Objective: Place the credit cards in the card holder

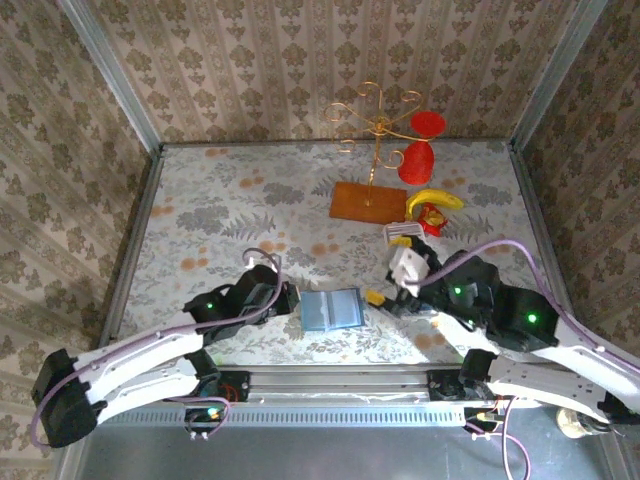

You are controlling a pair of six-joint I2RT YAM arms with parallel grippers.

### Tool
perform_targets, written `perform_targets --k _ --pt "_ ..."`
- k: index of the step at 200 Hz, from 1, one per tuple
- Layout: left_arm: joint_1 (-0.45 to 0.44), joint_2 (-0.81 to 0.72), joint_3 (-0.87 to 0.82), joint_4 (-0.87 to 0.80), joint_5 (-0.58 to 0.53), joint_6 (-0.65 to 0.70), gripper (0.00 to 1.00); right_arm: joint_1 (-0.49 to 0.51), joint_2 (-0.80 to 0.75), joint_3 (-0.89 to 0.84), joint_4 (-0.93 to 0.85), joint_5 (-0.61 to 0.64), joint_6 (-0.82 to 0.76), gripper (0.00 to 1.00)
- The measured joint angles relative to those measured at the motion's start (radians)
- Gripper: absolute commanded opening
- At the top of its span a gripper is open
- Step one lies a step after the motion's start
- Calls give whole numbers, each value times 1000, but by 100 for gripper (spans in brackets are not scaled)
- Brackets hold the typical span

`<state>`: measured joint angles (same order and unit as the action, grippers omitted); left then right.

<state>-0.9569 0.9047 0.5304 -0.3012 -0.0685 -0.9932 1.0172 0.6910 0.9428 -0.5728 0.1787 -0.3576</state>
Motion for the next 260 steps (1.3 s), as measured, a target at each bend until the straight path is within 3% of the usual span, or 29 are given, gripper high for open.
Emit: perform_targets --k 48,72,97,167,260 --pt "122 137 -31 130 193 20 7 -9 -51 -50 -294 92 -409 99" --pt "134 171 -32 179 248 34 7 -67 -20 -98 -354 101 -520 84" --pt "135 223 -33 232 299 42 4 -152 28 -195 -358 95 -612 81" --pt "135 257 -37 269 397 76 4 -362 214 -318 -153 29 -828 80" --pt "126 206 -98 289 412 74 4 -448 337 -379 61 -11 -899 82"
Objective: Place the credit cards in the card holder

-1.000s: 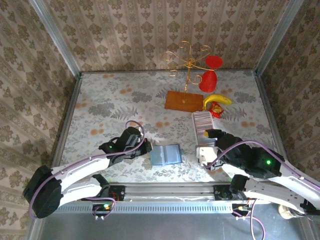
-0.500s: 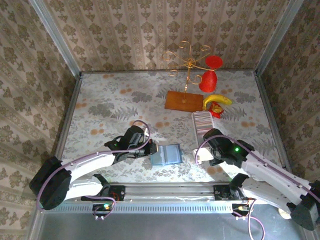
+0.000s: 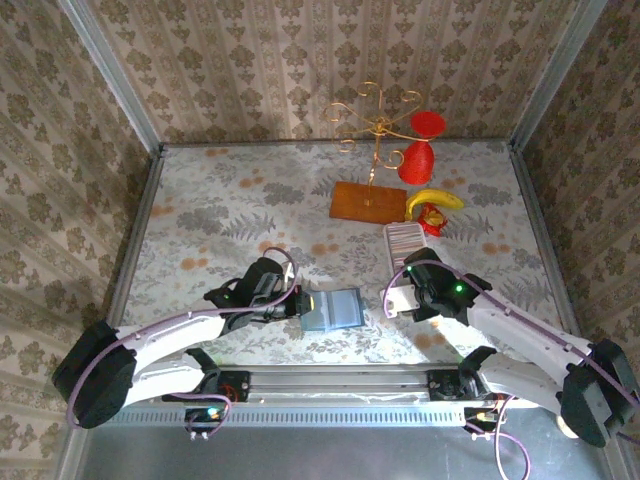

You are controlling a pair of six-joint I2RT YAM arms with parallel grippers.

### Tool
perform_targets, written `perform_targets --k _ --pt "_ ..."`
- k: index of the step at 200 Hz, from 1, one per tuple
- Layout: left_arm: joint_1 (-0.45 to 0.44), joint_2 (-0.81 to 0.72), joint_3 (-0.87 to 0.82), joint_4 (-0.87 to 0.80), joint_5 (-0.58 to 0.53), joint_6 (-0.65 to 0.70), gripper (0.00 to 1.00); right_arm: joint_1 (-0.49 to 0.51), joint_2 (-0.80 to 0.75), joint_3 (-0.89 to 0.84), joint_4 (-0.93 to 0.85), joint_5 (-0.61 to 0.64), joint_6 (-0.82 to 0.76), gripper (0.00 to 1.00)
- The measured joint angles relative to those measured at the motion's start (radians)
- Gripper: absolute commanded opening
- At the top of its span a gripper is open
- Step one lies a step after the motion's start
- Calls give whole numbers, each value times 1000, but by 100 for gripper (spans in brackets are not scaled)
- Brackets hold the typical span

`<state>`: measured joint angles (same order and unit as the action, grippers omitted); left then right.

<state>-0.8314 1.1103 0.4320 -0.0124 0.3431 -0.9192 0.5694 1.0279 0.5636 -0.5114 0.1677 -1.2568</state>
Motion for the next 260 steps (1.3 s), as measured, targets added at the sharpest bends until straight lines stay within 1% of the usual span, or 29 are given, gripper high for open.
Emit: perform_targets --k 64,84,97,106,127,134,158,185,200,242,260 --pt "-35 -1 -1 7 -23 -19 4 -20 13 -15 18 -1 -20 83" --pt "-44 -1 -1 9 -29 -24 4 -20 19 -15 24 -3 -24 81" --pt "-46 -1 -1 13 -29 -27 4 -20 27 -13 24 -3 -24 77" --pt "-46 -1 -1 14 -29 -30 4 -20 32 -12 23 -4 -21 71" --pt "-47 0 -1 14 -33 -30 4 -20 43 -9 7 -11 -19 62" --pt "-50 0 -1 14 -33 -30 4 -20 43 -8 3 -13 -19 60" --pt "-54 1 -1 14 -33 -31 4 -20 35 -1 -17 -19 -19 59" --pt "-54 1 -1 18 -33 -40 4 -20 8 -1 -26 -24 -13 49" --pt "-56 1 -1 23 -33 -47 4 -20 -5 -1 -38 -27 -3 48" --pt "-66 10 -1 29 -34 -56 2 -20 -21 -2 -58 -42 2 28" --pt "-71 19 -1 30 -36 -59 1 -20 -32 -3 -69 -47 0 26"
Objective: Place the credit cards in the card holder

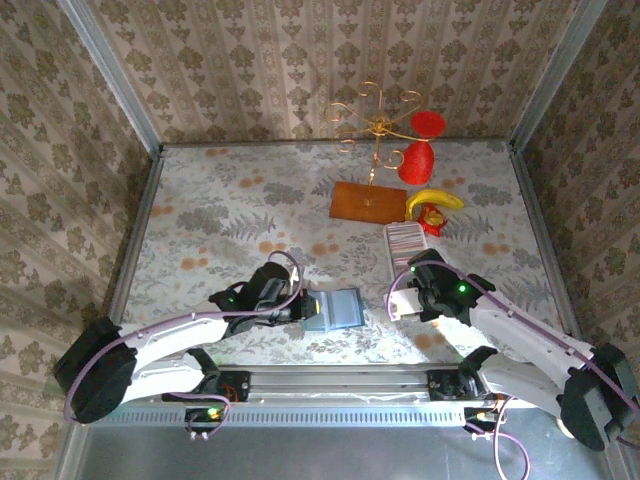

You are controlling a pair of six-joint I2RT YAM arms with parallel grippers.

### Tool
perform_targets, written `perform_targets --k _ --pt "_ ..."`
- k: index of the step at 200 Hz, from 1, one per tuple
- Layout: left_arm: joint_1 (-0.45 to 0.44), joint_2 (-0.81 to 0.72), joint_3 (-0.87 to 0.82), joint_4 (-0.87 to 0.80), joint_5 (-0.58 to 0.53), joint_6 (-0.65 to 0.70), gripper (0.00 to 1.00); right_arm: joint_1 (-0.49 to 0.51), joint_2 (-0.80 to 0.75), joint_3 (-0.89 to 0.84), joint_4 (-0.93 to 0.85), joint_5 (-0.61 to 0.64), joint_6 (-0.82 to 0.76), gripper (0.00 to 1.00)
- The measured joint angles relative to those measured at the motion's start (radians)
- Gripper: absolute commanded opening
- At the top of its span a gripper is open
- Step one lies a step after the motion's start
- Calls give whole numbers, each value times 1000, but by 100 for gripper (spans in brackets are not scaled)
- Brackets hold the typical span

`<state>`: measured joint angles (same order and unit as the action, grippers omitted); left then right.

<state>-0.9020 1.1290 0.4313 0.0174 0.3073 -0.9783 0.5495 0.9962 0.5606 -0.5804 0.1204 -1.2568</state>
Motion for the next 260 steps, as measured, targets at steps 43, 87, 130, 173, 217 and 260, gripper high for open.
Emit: perform_targets --k 43,87,130,173,217,260 --pt "-12 12 0 2 -3 -10 0 0 -53 -18 -1 -2 3 19" --pt "-20 37 1 5 -8 -10 0 0 -97 -19 -10 -2 4 13" --pt "-22 39 7 -25 -46 -8 0 0 -139 -19 -63 -14 21 5" --pt "-22 66 8 -40 -72 -8 0 0 -172 -19 -108 -28 31 1" --pt "-22 92 8 -38 -83 -8 0 5 -200 26 -158 -28 57 0" --pt "-22 131 8 -39 -99 5 0 67 -219 95 -173 -20 135 0"
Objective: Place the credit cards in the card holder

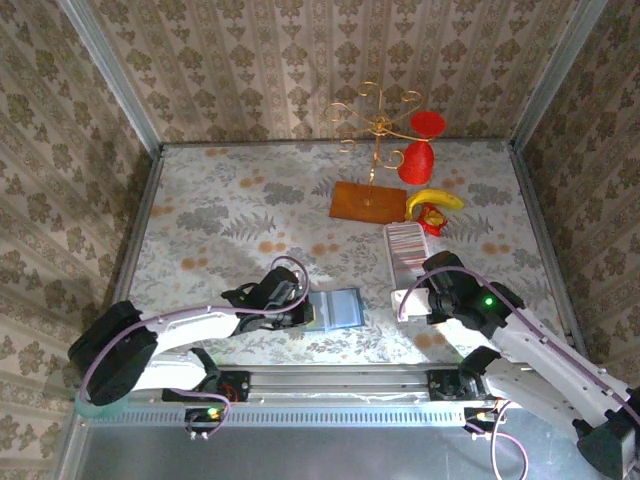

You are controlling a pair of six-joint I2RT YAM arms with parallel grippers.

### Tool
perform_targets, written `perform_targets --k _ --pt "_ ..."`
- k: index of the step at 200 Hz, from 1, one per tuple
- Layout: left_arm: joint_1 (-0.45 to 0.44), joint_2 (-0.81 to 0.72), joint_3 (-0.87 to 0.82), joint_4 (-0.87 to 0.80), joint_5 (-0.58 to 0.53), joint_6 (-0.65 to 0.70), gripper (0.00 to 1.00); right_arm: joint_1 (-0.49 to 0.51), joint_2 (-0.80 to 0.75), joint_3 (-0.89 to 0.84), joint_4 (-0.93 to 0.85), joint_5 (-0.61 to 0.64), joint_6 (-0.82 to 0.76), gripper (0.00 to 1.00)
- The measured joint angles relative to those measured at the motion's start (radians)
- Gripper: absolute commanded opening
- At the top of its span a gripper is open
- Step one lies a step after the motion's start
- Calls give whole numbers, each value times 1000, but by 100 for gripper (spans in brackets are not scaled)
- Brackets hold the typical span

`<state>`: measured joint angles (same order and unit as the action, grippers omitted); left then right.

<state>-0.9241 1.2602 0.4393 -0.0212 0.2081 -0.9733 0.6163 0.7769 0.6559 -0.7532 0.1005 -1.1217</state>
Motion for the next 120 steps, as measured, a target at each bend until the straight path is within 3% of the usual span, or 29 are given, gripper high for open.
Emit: perform_targets --k 35,81,120 --pt "0 27 0 0 -8 10 0 109 5 82 26 54 250 0" --pt "0 37 -2 15 -10 11 0 141 162 220 109 82 917 0" --pt "0 37 -8 23 -12 11 0 146 286 156 308 -66 1504 0"
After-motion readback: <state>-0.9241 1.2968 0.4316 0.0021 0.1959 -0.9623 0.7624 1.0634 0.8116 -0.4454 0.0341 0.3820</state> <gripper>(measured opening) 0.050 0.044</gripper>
